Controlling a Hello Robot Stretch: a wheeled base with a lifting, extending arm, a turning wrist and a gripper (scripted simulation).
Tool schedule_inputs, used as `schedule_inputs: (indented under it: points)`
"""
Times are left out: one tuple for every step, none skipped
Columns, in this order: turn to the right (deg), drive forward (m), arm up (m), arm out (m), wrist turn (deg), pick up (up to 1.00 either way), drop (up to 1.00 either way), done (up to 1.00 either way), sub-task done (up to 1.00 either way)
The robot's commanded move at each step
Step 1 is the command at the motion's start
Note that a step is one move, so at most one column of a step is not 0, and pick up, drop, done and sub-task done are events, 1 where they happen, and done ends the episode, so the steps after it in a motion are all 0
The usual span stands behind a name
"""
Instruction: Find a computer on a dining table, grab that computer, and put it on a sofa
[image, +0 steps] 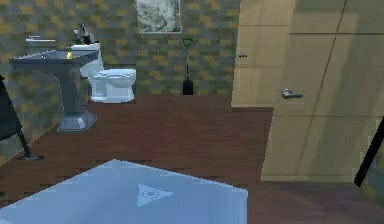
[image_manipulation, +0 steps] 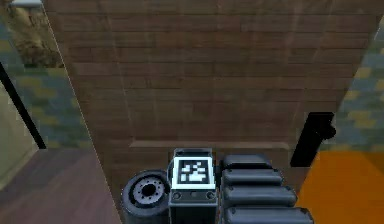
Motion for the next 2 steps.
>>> schedule_inputs:
  points:
    - [0.0, 1.0, 0.0, 0.0, 0.0, 0.0, 0.0, 0.0, 0.0]
    - [3.0, 0.0, 0.0, 0.0, 0.0, 0.0, 0.0, 0.0, 0.0]
